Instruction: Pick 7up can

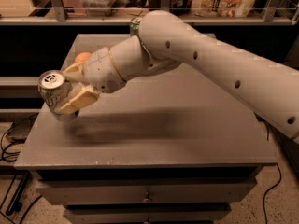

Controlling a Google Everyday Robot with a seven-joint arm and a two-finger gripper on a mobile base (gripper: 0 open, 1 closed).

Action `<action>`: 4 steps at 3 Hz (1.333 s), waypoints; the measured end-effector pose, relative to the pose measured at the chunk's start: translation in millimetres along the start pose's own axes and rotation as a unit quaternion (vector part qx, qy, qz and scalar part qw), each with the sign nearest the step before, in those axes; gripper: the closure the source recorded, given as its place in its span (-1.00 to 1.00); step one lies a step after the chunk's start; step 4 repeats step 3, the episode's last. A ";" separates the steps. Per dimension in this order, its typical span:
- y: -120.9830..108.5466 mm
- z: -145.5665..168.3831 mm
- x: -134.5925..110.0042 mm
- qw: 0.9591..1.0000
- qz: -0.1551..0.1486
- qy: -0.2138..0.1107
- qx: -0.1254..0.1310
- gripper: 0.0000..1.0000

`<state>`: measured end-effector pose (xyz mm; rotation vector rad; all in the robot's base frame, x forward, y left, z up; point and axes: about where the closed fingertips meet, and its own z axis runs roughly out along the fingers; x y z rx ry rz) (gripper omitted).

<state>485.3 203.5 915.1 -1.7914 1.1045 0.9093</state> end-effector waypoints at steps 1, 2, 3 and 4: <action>-14.8 -33.1 -38.2 1.000 -0.017 -0.002 0.012 1.00; -30.5 -78.0 -86.8 0.998 -0.047 0.017 0.032 1.00; -35.7 -87.1 -98.7 0.998 -0.056 0.013 0.040 1.00; -35.7 -87.1 -98.7 0.998 -0.056 0.013 0.040 1.00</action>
Offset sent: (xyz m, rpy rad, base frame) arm 0.0198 -0.0671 0.2032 -0.0110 -0.2230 -0.0708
